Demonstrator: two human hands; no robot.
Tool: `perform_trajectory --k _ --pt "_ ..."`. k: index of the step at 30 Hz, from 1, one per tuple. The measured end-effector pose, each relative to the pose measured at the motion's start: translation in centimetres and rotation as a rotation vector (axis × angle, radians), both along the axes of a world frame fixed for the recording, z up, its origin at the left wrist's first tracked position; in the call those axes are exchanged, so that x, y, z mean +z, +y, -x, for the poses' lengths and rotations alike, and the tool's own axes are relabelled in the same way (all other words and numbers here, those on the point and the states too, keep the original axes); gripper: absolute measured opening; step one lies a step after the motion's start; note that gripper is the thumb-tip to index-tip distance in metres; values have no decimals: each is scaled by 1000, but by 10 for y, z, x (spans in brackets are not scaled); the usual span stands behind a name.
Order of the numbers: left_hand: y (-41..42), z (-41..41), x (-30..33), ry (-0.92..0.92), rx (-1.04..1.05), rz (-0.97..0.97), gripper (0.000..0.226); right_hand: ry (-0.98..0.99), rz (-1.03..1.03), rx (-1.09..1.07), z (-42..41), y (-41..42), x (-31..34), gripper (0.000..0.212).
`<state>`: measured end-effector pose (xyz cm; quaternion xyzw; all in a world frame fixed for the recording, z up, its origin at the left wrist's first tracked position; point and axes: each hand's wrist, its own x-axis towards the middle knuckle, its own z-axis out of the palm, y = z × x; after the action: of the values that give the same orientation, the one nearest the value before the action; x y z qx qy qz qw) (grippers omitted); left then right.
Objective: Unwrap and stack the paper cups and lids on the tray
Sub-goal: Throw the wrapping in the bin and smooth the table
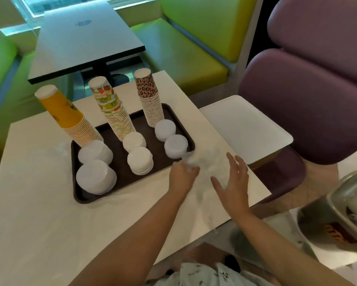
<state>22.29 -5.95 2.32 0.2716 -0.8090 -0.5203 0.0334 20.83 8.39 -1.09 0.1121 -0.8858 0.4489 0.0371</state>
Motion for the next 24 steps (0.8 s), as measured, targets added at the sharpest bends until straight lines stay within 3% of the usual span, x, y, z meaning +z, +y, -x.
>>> perform_trajectory --k 2,6,10,12,18,24 --pt "10 7 8 92 -34 20 16 -46 78 89 -3 -2 12 75" --pt "33 18 17 84 -221 -289 18 -346 462 184 3 4 32 84" --pt "49 26 25 68 -451 -574 29 -446 808 218 16 34 39 75" --pt "57 32 30 65 -489 -596 28 -386 800 195 20 49 42 70" --pt "92 57 34 126 -427 -195 21 -308 747 -17 26 84 53 45" --pt "133 82 34 23 -655 -348 35 -377 799 -231 29 150 52 33"
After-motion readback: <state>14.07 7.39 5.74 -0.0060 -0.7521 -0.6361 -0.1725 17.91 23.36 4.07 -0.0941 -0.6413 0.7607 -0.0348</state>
